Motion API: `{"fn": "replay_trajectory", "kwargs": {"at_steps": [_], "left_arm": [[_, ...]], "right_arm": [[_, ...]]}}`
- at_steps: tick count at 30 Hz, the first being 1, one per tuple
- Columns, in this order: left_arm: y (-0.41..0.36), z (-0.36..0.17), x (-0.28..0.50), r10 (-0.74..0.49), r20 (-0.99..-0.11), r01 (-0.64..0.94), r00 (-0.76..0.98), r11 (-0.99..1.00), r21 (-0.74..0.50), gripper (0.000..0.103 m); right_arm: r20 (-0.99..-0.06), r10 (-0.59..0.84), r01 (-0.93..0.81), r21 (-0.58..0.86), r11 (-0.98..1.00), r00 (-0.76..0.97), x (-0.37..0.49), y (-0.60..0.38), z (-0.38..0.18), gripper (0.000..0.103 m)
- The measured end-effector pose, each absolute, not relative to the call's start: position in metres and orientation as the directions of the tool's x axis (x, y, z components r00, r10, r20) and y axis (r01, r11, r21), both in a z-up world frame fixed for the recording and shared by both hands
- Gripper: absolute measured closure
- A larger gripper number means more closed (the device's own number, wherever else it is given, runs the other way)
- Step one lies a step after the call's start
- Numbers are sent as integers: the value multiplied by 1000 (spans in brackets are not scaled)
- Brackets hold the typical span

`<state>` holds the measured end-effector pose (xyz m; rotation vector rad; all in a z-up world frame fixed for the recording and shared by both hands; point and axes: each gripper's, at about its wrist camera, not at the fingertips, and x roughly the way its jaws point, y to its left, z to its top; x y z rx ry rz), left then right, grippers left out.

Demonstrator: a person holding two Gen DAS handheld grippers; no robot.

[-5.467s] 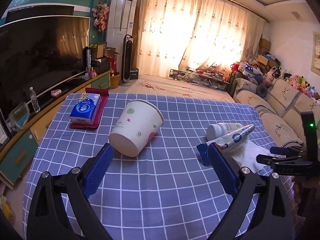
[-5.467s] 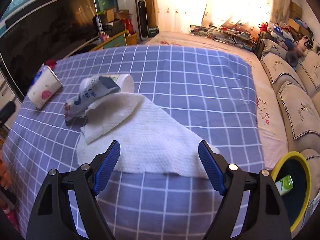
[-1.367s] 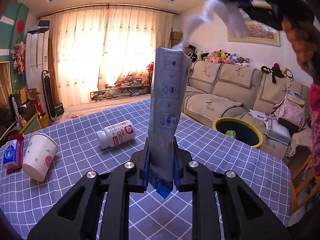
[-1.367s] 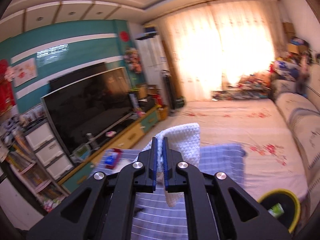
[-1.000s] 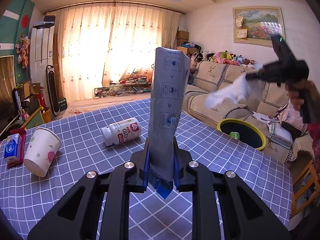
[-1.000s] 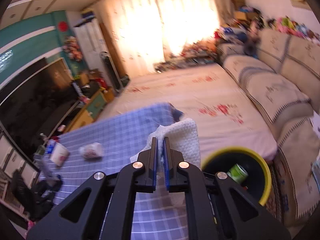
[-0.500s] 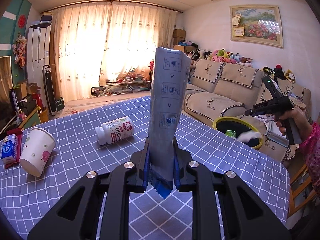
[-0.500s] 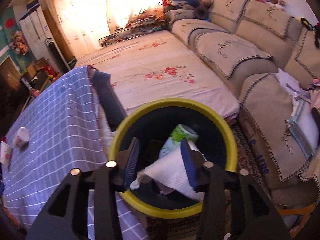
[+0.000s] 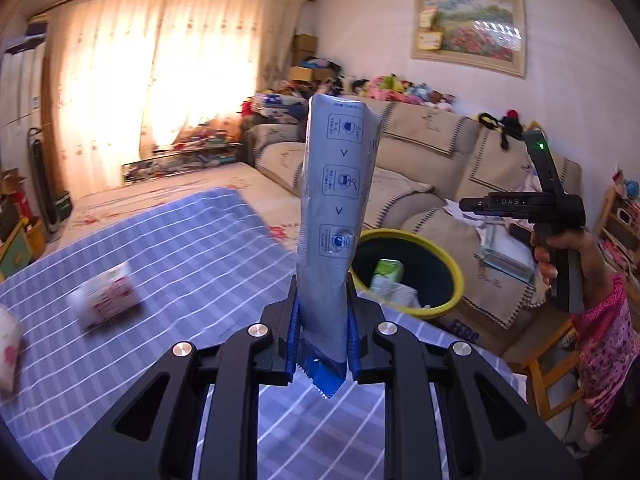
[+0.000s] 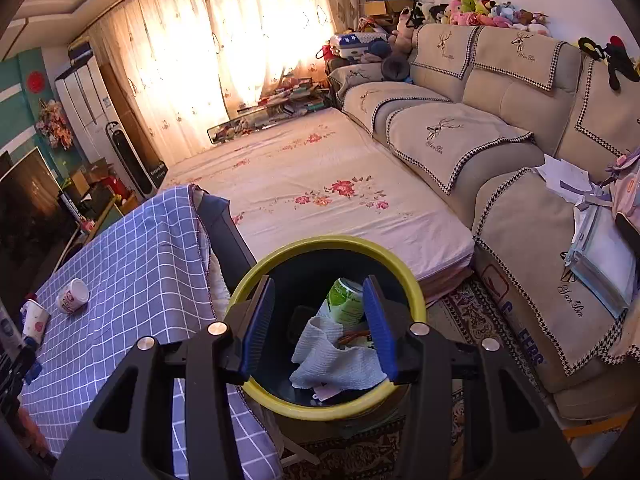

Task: Collect trash
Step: 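Carry the toothpaste tube over the yellow bin and release it with the left gripper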

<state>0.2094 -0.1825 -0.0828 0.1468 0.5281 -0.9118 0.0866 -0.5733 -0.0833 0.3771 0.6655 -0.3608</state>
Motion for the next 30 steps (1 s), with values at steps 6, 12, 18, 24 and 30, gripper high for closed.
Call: {"fn": "replay_trajectory", "kwargs": {"at_steps": [6,12,18,24,30], "left_arm": [[-277,-90,216,-748,-548,858,374,504,-102,84],[-374,-115,232,-728,-633,893,265,433,-124,84],[-450,-149,248,-655,-734,897,178,415,-154,83],[-497,-185,253,-545,-826,887,144,441,-136,79],[-500,-195,254,-512,-844,867,162,482,-126,54]], "right_arm": [[-631,-226,461,237,855,742,51,-600,-79,58],[-638,-243,503,262,824,731,24,-628,-91,58],[-668,-244,537,273,798,703,12,-644,-109,58],[-676,-237,545,285,789,697,10,-650,-116,58],[-670,-223,533,300,791,708,9,-650,-113,57]]}}
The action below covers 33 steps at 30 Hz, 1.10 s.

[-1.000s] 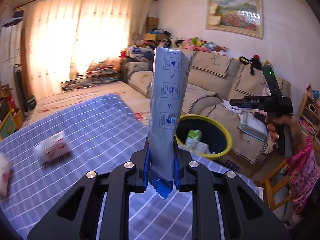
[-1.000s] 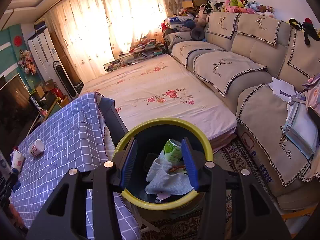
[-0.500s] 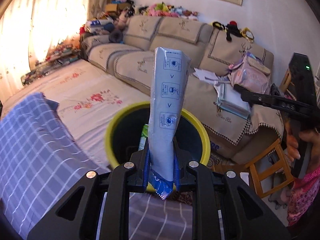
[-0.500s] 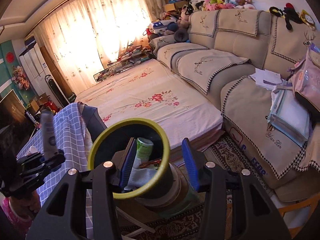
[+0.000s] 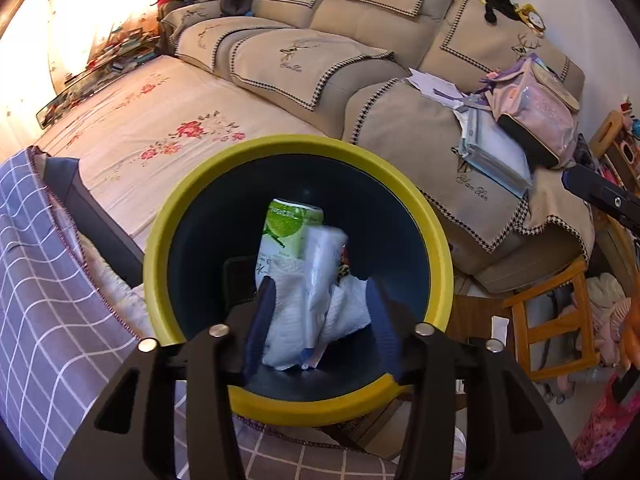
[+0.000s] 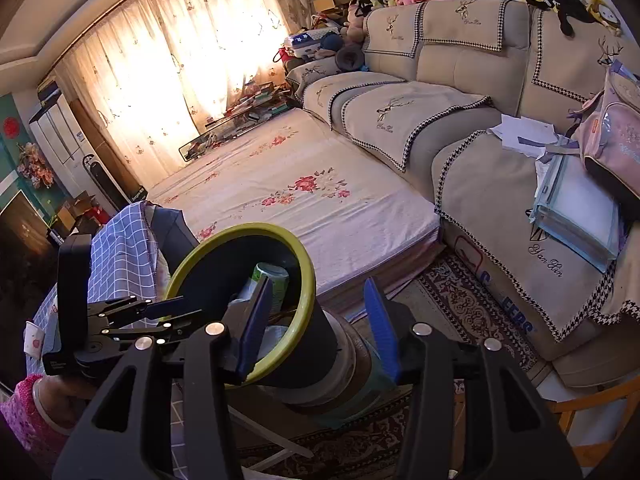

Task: Collect trash
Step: 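Carry the toothpaste tube over the yellow bin and release it with the left gripper, then move the right gripper to the white supplement bottle and grasp it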

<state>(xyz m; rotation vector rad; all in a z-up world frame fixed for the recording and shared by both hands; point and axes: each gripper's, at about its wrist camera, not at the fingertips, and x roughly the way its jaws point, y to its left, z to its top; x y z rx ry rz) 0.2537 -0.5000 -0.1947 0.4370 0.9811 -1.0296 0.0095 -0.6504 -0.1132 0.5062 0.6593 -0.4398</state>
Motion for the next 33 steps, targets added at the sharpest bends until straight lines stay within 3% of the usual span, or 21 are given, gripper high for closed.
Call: {"fn": "replay_trajectory", "kwargs": {"at_steps": [5,16,23,33], "left_arm": [[-456,-165,251,-568,-793,835,220,529,-147,45],[-279,-94,250,-621,-631,695,465,698,-175,11],[-123,-72,248,-482,-541,472,689,865,-171,5],[45,-82,259,-208,-520,172,829,978,-118,5]], "right_arm": [[-663,-213,517,301,802,717,13,-643,-109,56],[-667,-162,440,272,856,728,45,-601,-99,54],[-670,-71,315,252,915,739,90,-538,-90,53],[-648,98,59,216,975,755,169,-397,-66,50]]}}
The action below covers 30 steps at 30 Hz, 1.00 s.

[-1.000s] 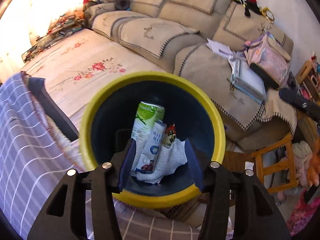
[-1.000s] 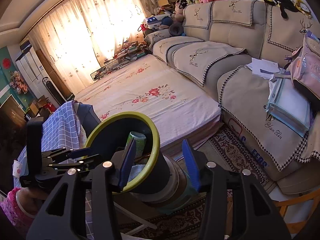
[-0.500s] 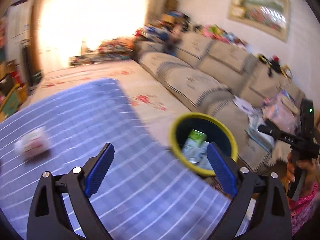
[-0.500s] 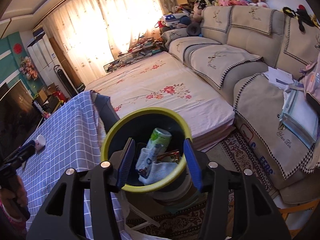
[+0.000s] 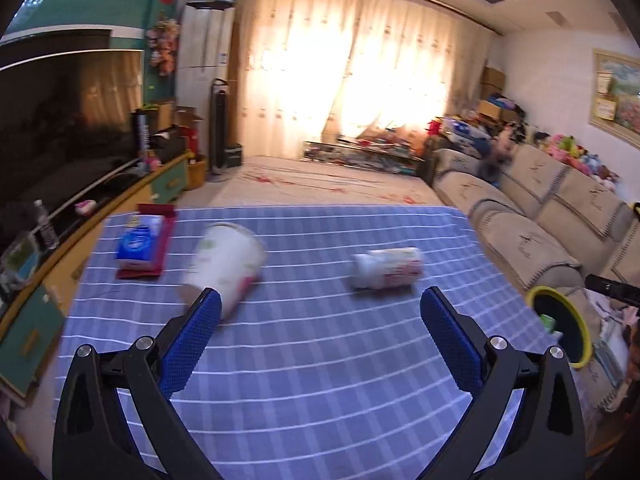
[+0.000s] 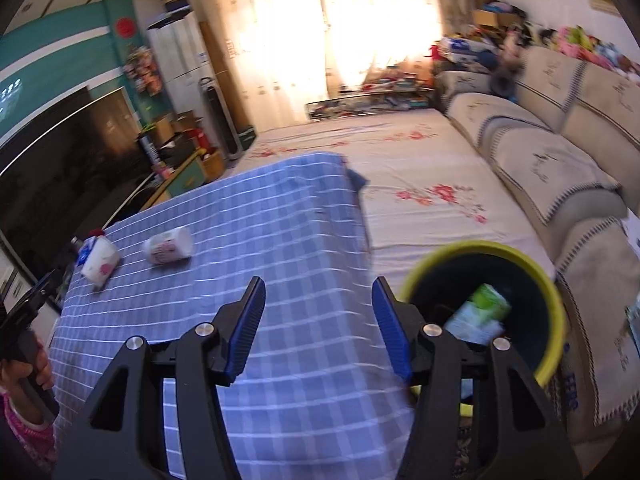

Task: Collect trash
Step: 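Move the right gripper to the white supplement bottle and grasp it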

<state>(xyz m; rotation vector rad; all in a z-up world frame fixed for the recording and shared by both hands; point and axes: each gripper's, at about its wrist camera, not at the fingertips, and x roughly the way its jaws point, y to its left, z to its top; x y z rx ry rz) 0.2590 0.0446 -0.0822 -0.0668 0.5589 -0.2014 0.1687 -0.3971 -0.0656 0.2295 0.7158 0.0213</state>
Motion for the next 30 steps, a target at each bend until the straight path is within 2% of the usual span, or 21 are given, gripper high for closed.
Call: {"fn": "replay_trajectory", "kwargs": {"at_steps": [4,8,11,12,23,30], "left_arm": [[75,-97,265,-143,-524,100,839,989,-110,5],[87,-117,271,-144,-532,73,834,986,-153,5],[90,-121,269,-108,-515,49,850,991,-126,5],[86,-119,266,-101,-509,45,855,992,-120,5],[84,-126,262,-148,-517,74,843,984,-161,5],[77,-134,266,-169,-539,94,825,982,-165,5]], "right_arm": [[-660,158,-33,198,980,735,197,-337,-66,47],[-670,201,-119,167,979,715,224,-281,-70,28],[-667,221,-171,142,975,711,245,-243,-73,12],[-662,211,-178,118,977,719,252,-233,-75,10],[-754,48,-81,-7,997,656,329,-185,-125,9],[-772,34,-47,5,999,634,351,-188,-143,9]]}}
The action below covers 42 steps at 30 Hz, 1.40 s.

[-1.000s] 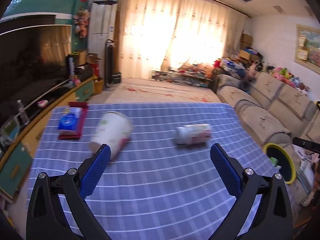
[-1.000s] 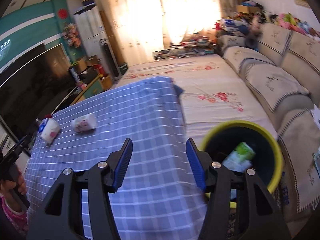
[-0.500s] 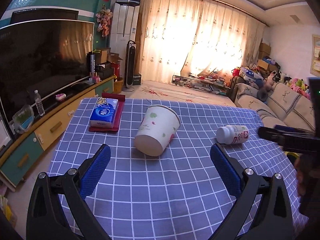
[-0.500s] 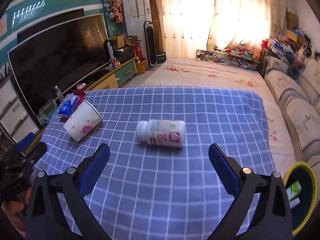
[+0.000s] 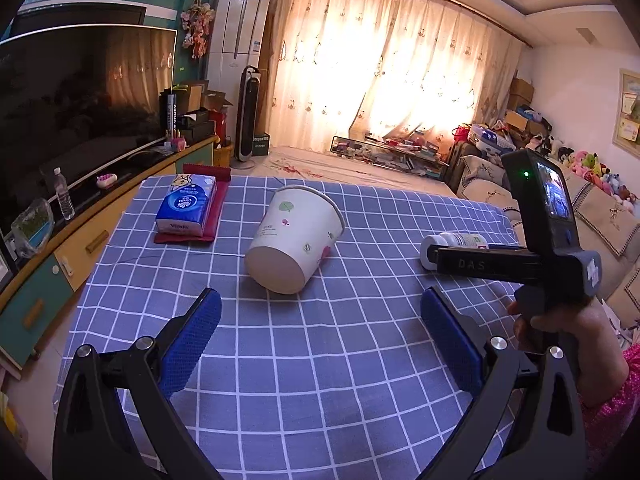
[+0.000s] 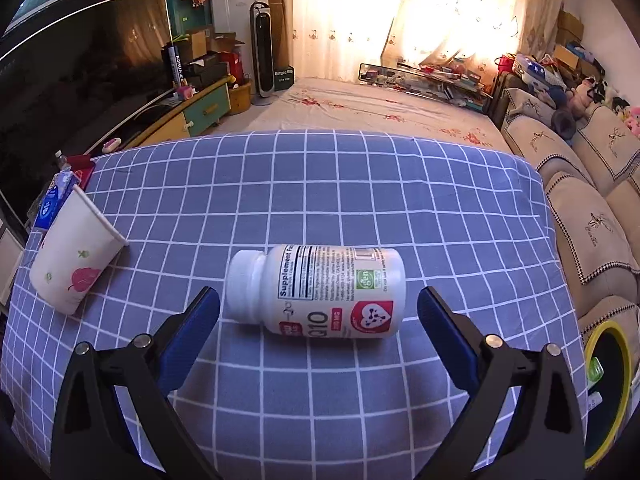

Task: Collect trash
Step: 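Move the right gripper to the white supplement bottle and grasp it, then carry the supplement bottle into the yellow bin and open the right gripper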

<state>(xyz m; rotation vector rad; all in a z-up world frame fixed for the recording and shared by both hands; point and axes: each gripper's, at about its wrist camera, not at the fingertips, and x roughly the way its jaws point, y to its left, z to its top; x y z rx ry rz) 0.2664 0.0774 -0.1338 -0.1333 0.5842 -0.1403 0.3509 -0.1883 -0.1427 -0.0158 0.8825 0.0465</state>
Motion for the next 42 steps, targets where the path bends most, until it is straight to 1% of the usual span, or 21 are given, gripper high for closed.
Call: {"fn": "replay_trajectory", "kwargs": {"at_steps": [3,4,5,6,7,12,17,20,24,26,30,34,38,42], "left_arm": [[79,-134,267,-176,-538,95,824,980,-175,5],[79,-135,267,-178,-539,95,823,979,-179,5],[80,-134,267,-180,-539,95,823,979,-182,5],[80,-134,268,-183,-541,95,821,978,-187,5],[80,-135,268,-186,-542,96,820,977,-190,5],[80,-136,267,-189,-540,103,820,977,-186,5],[78,-137,268,-194,-545,109,815,977,-185,5],[78,-137,267,-192,-545,109,816,977,-182,5],[78,-136,268,-190,-547,105,815,977,-183,5],[77,-136,269,-187,-549,106,815,978,-177,5],[77,-136,268,-187,-548,108,815,979,-172,5],[76,-136,268,-182,-550,106,815,980,-167,5],[76,-137,269,-180,-555,104,812,981,-165,5],[76,-138,269,-181,-558,106,810,981,-165,5]], "right_arm": [[-774,40,-51,10,999,632,358,-188,-144,9],[-780,37,-52,6,999,624,360,-188,-146,13],[-787,40,-54,8,998,616,362,-188,-148,19],[-792,47,-56,16,998,609,363,-188,-149,22],[-795,56,-54,29,998,605,364,-190,-150,23],[-781,76,-61,49,997,620,353,-192,-141,23],[-731,96,-64,72,995,676,320,-216,-108,23],[-699,80,-38,75,996,711,291,-245,-91,23],[-683,25,55,95,994,730,256,-300,-82,23],[-686,-48,135,73,988,726,238,-335,-86,23],[-722,-177,298,43,954,669,214,-410,-105,23],[-752,-252,411,27,911,608,196,-465,-128,23],[-776,-282,464,15,886,563,191,-495,-149,23],[-804,-278,485,16,874,526,191,-514,-171,23]]}}
